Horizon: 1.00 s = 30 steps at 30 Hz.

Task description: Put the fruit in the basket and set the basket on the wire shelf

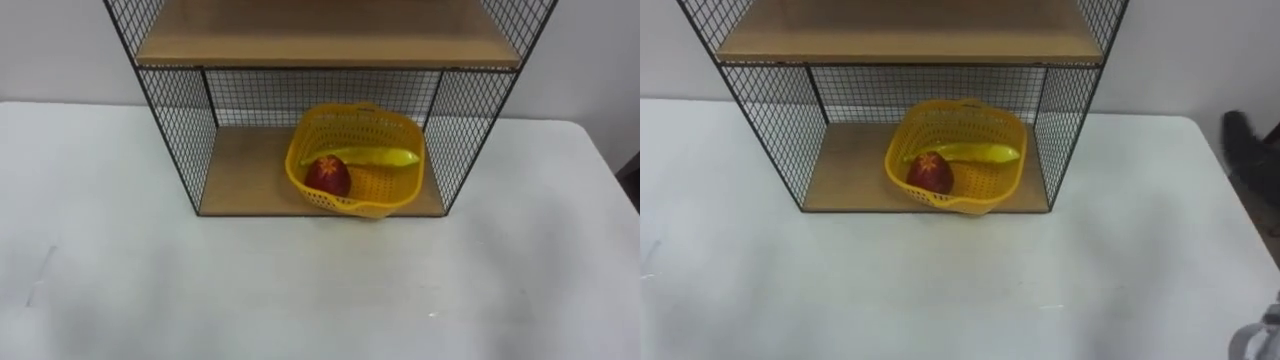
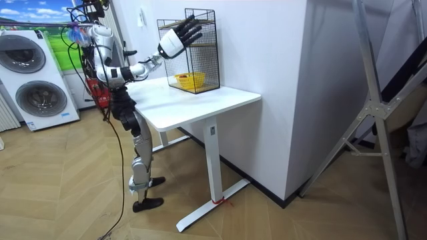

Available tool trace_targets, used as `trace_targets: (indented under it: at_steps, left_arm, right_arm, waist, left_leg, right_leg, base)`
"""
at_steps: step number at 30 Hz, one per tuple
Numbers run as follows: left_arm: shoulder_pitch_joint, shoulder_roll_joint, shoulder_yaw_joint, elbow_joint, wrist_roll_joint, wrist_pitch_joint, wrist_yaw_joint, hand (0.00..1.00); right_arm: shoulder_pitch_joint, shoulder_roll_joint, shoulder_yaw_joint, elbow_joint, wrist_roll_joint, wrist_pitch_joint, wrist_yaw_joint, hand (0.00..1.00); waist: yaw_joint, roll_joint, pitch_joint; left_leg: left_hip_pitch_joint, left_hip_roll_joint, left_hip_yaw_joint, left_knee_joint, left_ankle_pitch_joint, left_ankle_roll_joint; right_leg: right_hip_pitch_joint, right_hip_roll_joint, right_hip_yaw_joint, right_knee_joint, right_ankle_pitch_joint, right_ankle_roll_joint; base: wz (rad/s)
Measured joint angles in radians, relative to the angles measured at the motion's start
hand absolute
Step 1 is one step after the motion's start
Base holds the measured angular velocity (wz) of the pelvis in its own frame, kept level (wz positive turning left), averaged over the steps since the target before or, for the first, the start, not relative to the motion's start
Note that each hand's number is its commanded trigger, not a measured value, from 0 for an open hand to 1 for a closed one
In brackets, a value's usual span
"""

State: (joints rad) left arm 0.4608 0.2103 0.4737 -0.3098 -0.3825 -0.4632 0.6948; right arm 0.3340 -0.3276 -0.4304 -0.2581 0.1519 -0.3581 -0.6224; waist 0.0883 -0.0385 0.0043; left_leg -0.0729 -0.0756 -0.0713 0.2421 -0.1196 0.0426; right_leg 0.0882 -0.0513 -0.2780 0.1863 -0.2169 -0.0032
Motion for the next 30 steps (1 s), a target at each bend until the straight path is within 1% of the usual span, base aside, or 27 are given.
trace_targets:
  at_steps: [3, 5, 7, 8, 10, 11, 12, 13, 14, 16, 17, 19, 20, 21, 22, 23, 24, 25, 26, 27, 28, 30]
  left_arm:
    - [0.004, -0.002, 0.033, 0.000, -0.006, 0.013, 0.054, 0.00]
    - [0.002, -0.002, 0.058, 0.001, -0.024, 0.030, 0.085, 0.00]
    - [0.007, -0.002, 0.091, 0.002, -0.052, 0.062, 0.131, 0.00]
    - [0.007, -0.002, 0.097, 0.006, -0.063, 0.069, 0.141, 0.00]
    - [0.007, -0.002, 0.144, 0.056, -0.088, 0.092, 0.176, 0.00]
    - [0.012, -0.002, 0.155, 0.078, -0.088, 0.097, 0.184, 0.00]
    - [0.014, -0.001, 0.168, 0.127, -0.092, 0.109, 0.200, 0.00]
    - [0.016, -0.002, 0.175, 0.175, -0.114, 0.121, 0.217, 0.00]
    - [0.019, -0.002, 0.175, 0.200, -0.122, 0.130, 0.223, 0.00]
    - [0.037, -0.003, 0.174, 0.306, -0.138, 0.153, 0.238, 0.00]
    - [0.038, -0.005, 0.173, 0.336, -0.138, 0.158, 0.238, 0.00]
    - [0.048, -0.025, 0.154, 0.475, -0.143, 0.168, 0.231, 0.00]
    - [0.050, -0.034, 0.148, 0.507, -0.153, 0.174, 0.228, 0.00]
    - [0.051, -0.047, 0.135, 0.587, -0.158, 0.178, 0.223, 0.00]
    - [0.053, -0.047, 0.103, 0.676, -0.160, 0.180, 0.208, 0.00]
    - [0.056, -0.048, 0.081, 0.718, -0.161, 0.181, 0.197, 0.00]
    - [0.068, -0.056, 0.033, 0.791, -0.171, 0.180, 0.182, 0.00]
    - [0.065, -0.072, 0.012, 0.826, -0.181, 0.146, 0.169, 0.00]
    - [0.055, -0.062, -0.010, 0.853, -0.177, 0.114, 0.161, 0.00]
    - [0.055, -0.056, -0.023, 0.869, -0.173, 0.102, 0.155, 0.00]
    - [0.056, -0.047, -0.046, 0.904, -0.170, 0.077, 0.145, 0.00]
    - [0.056, -0.040, -0.068, 0.949, -0.165, 0.051, 0.135, 0.00]
  right_arm:
    - [0.011, 0.002, -0.039, 0.009, 0.021, 0.002, -0.053, 0.00]
    - [0.011, 0.002, -0.063, 0.026, 0.067, 0.006, -0.076, 0.00]
    - [0.030, 0.003, -0.094, 0.063, 0.122, 0.023, -0.136, 0.00]
    - [0.044, 0.003, -0.100, 0.066, 0.142, 0.028, -0.152, 0.00]
    - [0.068, 0.005, -0.113, 0.118, 0.208, 0.037, -0.205, 0.00]
    - [0.075, 0.007, -0.115, 0.136, 0.213, 0.042, -0.216, 0.00]
    - [0.090, 0.008, -0.116, 0.180, 0.231, 0.053, -0.235, 0.00]
    - [0.103, 0.012, -0.117, 0.207, 0.270, 0.073, -0.253, 0.00]
    - [0.111, 0.014, -0.117, 0.218, 0.293, 0.080, -0.261, 0.00]
    - [0.135, 0.036, -0.116, 0.301, 0.320, 0.096, -0.284, 0.00]
    - [0.138, 0.045, -0.117, 0.329, 0.320, 0.099, -0.287, 0.00]
    - [0.157, 0.082, -0.116, 0.446, 0.353, 0.107, -0.288, 0.00]
    - [0.161, 0.090, -0.116, 0.470, 0.369, 0.112, -0.288, 0.00]
    - [0.162, 0.105, -0.115, 0.538, 0.384, 0.113, -0.288, 0.00]
    - [0.162, 0.118, -0.112, 0.618, 0.401, 0.112, -0.289, 0.00]
    - [0.163, 0.128, -0.110, 0.651, 0.409, 0.110, -0.289, 0.00]
    - [0.155, 0.149, -0.106, 0.684, 0.435, 0.069, -0.281, 0.00]
    - [0.148, 0.154, -0.100, 0.718, 0.436, 0.037, -0.277, 0.00]
    - [0.146, 0.149, -0.087, 0.767, 0.445, 0.007, -0.270, 0.00]
    - [0.146, 0.143, -0.073, 0.786, 0.455, -0.009, -0.263, 0.00]
    - [0.146, 0.136, -0.047, 0.818, 0.476, -0.037, -0.244, 0.00]
    - [0.145, 0.119, -0.027, 0.856, 0.488, -0.065, -0.220, 0.00]
  waist:
    - [0.000, 0.007, -0.0044]
    - [-0.001, 0.012, -0.0074]
    - [-0.002, 0.014, -0.0078]
    - [-0.001, 0.015, -0.0076]
    - [0.001, 0.017, -0.0062]
    - [0.002, 0.020, -0.0060]
    - [0.000, 0.021, -0.0045]
    - [0.001, 0.026, -0.0042]
    - [0.000, 0.029, -0.0047]
    - [0.001, 0.037, -0.0048]
    - [-0.001, 0.035, -0.0066]
    - [0.001, 0.041, -0.0052]
    - [-0.002, 0.039, -0.0069]
    - [-0.008, 0.041, -0.0063]
    - [-0.009, 0.040, -0.0069]
    - [-0.012, 0.041, -0.0056]
    - [-0.027, 0.043, -0.0054]
    - [-0.032, 0.040, -0.0095]
    - [-0.030, 0.037, -0.0118]
    - [-0.029, 0.037, -0.0120]
    - [-0.029, 0.040, -0.0135]
    - [-0.029, 0.042, -0.0152]
  left_leg:
    - [0.001, 0.000, 0.001, -0.005, 0.000, 0.000]
    - [0.002, 0.000, 0.001, -0.005, 0.000, 0.000]
    - [0.002, 0.001, 0.001, -0.005, 0.000, 0.000]
    - [0.002, 0.001, 0.002, -0.005, 0.000, 0.000]
    - [0.003, 0.001, 0.002, -0.007, 0.000, 0.000]
    - [0.003, 0.001, 0.003, -0.007, 0.000, 0.000]
    - [0.004, 0.002, 0.005, -0.007, 0.000, 0.000]
    - [0.005, 0.006, 0.008, -0.007, -0.001, 0.000]
    - [0.006, 0.010, 0.012, -0.007, -0.001, 0.000]
    - [0.016, 0.011, 0.015, -0.021, 0.002, -0.003]
    - [0.017, 0.011, 0.015, -0.023, 0.003, -0.003]
    - [0.017, 0.017, 0.034, -0.025, 0.002, -0.005]
    - [0.016, 0.018, 0.038, -0.026, 0.002, -0.005]
    - [0.015, 0.017, 0.038, -0.026, 0.001, -0.004]
    - [0.018, 0.016, 0.038, -0.031, 0.003, -0.005]
    - [0.020, 0.016, 0.037, -0.032, 0.003, -0.005]
    - [0.026, 0.015, 0.036, -0.035, 0.005, -0.005]
    - [0.033, 0.013, 0.034, -0.037, 0.006, -0.005]
    - [0.042, 0.011, 0.029, -0.038, 0.007, -0.005]
    - [0.048, 0.011, 0.029, -0.038, 0.007, -0.005]
    - [0.052, 0.011, 0.033, -0.038, 0.007, -0.005]
    - [0.053, 0.014, 0.041, -0.037, 0.007, -0.006]
  right_leg:
    - [0.001, 0.000, 0.001, 0.001, -0.001, 0.002]
    - [0.001, -0.001, 0.002, 0.001, -0.002, 0.003]
    - [0.001, -0.001, 0.002, 0.001, -0.002, 0.003]
    - [0.001, -0.001, 0.002, 0.001, -0.001, 0.002]
    - [0.000, -0.002, 0.003, 0.003, 0.000, 0.000]
    - [0.000, -0.003, 0.004, 0.003, 0.000, -0.001]
    - [0.000, -0.004, 0.010, 0.003, 0.000, -0.001]
    - [-0.001, -0.006, 0.015, 0.004, 0.000, -0.001]
    - [-0.002, -0.006, 0.019, 0.005, 0.001, -0.001]
    - [-0.001, -0.007, 0.027, 0.005, 0.001, -0.001]
    - [-0.001, -0.007, 0.027, 0.005, 0.001, -0.002]
    - [-0.004, -0.008, 0.032, 0.009, 0.000, -0.004]
    - [-0.007, -0.010, 0.032, 0.014, -0.001, -0.005]
    - [-0.010, -0.013, 0.028, 0.020, -0.003, -0.006]
    - [-0.007, -0.014, 0.027, 0.019, -0.003, -0.006]
    - [-0.005, -0.014, 0.026, 0.019, -0.003, -0.006]
    - [-0.001, -0.015, 0.026, 0.019, -0.004, -0.006]
    - [0.006, -0.016, 0.025, 0.018, -0.007, -0.001]
    - [0.016, -0.016, 0.024, 0.017, -0.014, 0.008]
    - [0.021, -0.017, 0.025, 0.017, -0.015, 0.010]
    - [0.026, -0.018, 0.025, 0.017, -0.015, 0.010]
    - [0.027, -0.019, 0.026, 0.018, -0.013, 0.009]
  base:
    - [0.00]
    - [0.00]
    - [0.00]
    - [0.00]
    - [0.00]
    - [-0.04]
    - [-0.07]
    - [-0.10]
    - [-0.14]
    - [-0.10]
    - [-0.05]
    - [-0.08]
    - [-0.10]
    - [-0.04]
    - [0.00]
    - [0.00]
    - [0.04]
    - [0.10]
    - [0.09]
    - [0.04]
    - [-0.04]
    - [-0.02]
